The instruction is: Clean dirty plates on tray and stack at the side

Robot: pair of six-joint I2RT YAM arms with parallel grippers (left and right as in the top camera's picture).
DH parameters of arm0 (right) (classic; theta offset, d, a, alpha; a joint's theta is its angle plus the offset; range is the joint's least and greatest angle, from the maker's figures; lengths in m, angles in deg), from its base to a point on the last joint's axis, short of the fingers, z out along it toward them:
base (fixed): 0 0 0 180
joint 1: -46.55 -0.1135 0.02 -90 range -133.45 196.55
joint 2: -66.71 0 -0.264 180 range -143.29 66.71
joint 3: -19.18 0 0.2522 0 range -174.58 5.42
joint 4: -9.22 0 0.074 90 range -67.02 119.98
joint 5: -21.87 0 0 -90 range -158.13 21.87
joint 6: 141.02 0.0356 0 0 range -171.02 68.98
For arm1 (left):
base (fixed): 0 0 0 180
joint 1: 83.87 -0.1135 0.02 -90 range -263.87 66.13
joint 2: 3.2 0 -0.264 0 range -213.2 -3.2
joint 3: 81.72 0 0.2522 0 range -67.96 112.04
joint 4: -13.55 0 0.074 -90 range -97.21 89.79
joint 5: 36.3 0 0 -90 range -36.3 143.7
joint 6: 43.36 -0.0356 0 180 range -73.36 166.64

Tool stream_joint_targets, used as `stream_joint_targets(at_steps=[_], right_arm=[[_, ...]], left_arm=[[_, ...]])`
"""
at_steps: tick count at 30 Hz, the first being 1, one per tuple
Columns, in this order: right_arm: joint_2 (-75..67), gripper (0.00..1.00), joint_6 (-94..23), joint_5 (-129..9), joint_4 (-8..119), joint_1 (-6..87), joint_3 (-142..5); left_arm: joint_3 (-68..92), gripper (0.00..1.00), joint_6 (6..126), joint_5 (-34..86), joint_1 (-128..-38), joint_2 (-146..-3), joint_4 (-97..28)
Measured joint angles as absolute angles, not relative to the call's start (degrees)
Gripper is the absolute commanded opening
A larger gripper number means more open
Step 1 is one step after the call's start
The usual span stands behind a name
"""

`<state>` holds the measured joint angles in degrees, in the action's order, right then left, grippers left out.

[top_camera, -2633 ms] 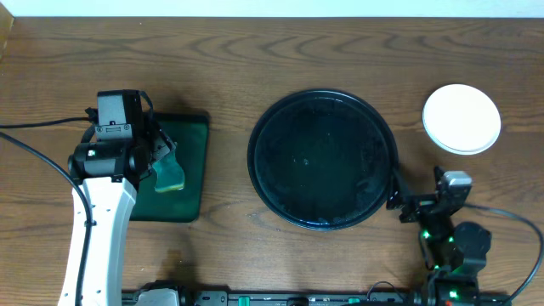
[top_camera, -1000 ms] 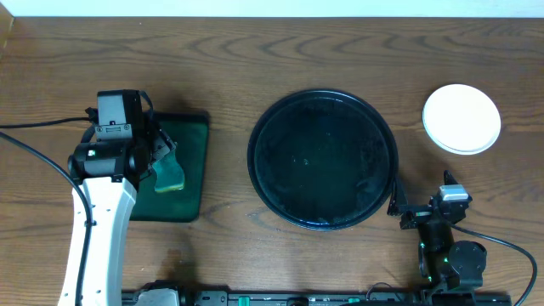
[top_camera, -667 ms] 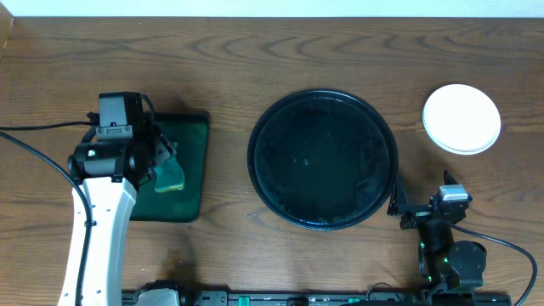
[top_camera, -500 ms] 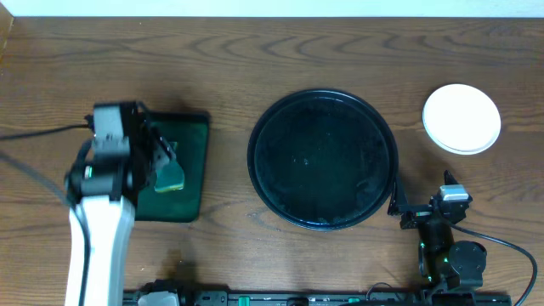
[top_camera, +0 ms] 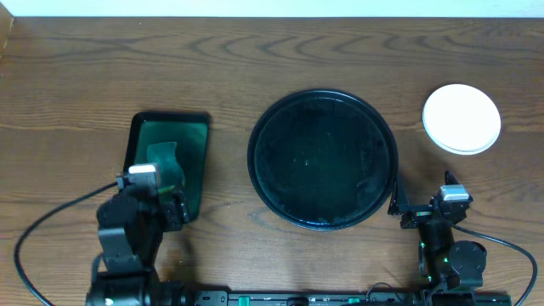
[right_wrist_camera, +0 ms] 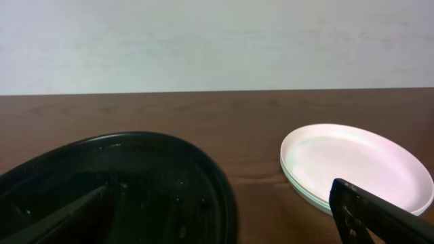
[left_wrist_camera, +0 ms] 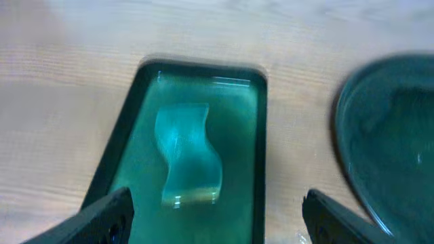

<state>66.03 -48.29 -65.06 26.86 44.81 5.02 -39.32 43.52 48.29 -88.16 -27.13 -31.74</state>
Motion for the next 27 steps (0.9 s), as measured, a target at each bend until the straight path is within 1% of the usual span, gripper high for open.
stream_joint_targets(at_steps=[6,11,13,15,18,27], right_arm=[[66.03,0.99,-48.29,-65.08,26.86,44.81,5.02],[66.03,0.99,-48.29,-65.1,26.88,44.81,5.02],[66.03,0.99,-48.29,-65.12,26.86,44.81,5.02],[66.03,0.99,-48.29,-65.12,26.84,44.81,5.02],[66.05,0.99,-48.29,-65.14,26.81,44.81,5.02],[66.03,0.99,-48.29,-65.14,26.86,44.81,5.02]], left_arm=[[-52.24,0.81,42.87,47.59,-88.16,-16.83,-15.55],[-61.48,0.8,45.91,47.61,-88.16,-11.15,-2.67],[-64.45,0.8,47.26,47.61,-88.16,-9.18,0.63],[-66.44,0.8,48.64,47.81,-88.16,-7.56,1.42],[-67.34,0.81,50.91,49.03,-88.12,-5.99,-0.6],[-67.16,0.8,52.77,50.71,-87.88,-3.83,-1.62]])
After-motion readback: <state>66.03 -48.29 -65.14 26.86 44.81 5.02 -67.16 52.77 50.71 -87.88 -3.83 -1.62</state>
